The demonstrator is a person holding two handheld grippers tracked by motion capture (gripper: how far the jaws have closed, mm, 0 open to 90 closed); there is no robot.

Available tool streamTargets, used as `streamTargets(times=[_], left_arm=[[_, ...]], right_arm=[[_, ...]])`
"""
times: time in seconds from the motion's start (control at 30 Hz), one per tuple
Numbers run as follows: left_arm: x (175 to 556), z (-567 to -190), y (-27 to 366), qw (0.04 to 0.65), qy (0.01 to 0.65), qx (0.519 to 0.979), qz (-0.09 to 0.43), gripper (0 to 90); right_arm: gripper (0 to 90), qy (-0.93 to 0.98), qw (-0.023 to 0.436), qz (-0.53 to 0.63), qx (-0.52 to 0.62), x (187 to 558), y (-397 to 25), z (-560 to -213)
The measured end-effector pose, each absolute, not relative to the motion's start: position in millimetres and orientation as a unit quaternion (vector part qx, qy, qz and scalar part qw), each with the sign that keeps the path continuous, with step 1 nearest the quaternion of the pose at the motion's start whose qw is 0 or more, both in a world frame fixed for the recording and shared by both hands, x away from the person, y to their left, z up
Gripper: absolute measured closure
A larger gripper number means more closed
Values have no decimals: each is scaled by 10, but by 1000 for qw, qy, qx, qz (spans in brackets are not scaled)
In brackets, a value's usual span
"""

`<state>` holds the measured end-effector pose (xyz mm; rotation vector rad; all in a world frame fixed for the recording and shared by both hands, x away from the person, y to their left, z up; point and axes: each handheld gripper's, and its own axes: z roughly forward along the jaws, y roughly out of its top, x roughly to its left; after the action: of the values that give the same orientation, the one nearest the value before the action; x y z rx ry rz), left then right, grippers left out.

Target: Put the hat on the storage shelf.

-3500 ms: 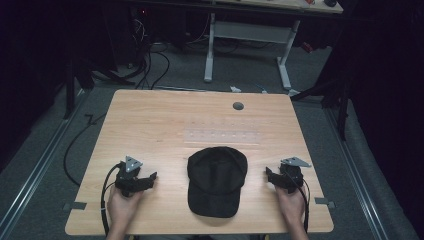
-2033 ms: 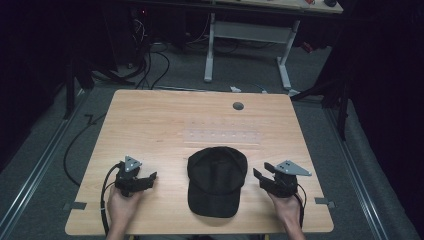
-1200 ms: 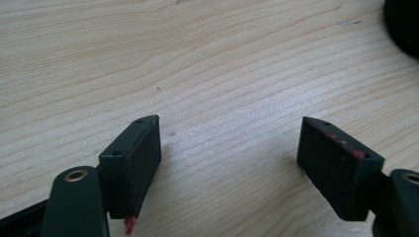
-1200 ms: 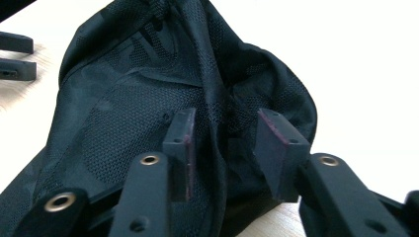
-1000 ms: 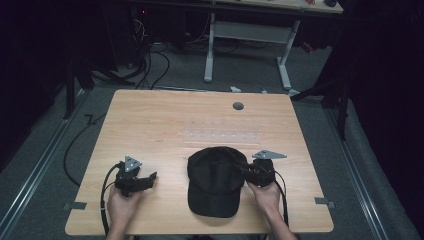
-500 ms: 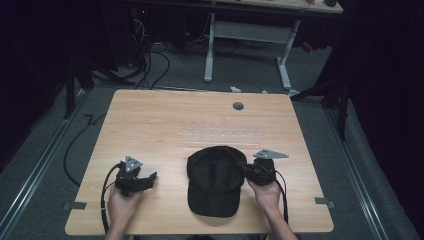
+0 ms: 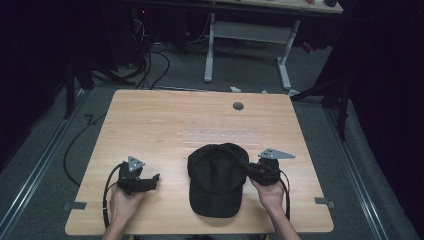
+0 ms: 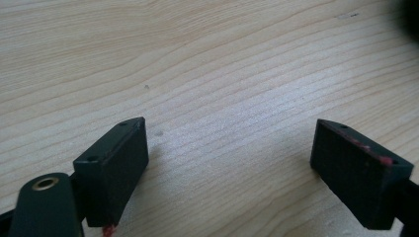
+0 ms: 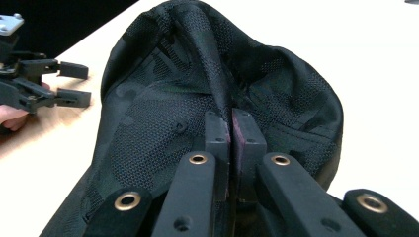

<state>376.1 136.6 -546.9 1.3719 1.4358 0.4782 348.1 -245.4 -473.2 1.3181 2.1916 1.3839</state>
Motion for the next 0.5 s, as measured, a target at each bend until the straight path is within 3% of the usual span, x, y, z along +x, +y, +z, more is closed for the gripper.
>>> streamTargets(times=[0.5], left_arm=[[3560, -5178, 1185, 584, 561, 581, 82, 152]], right_arm=[[876, 750, 143, 504, 404, 3441, -2524, -4391]])
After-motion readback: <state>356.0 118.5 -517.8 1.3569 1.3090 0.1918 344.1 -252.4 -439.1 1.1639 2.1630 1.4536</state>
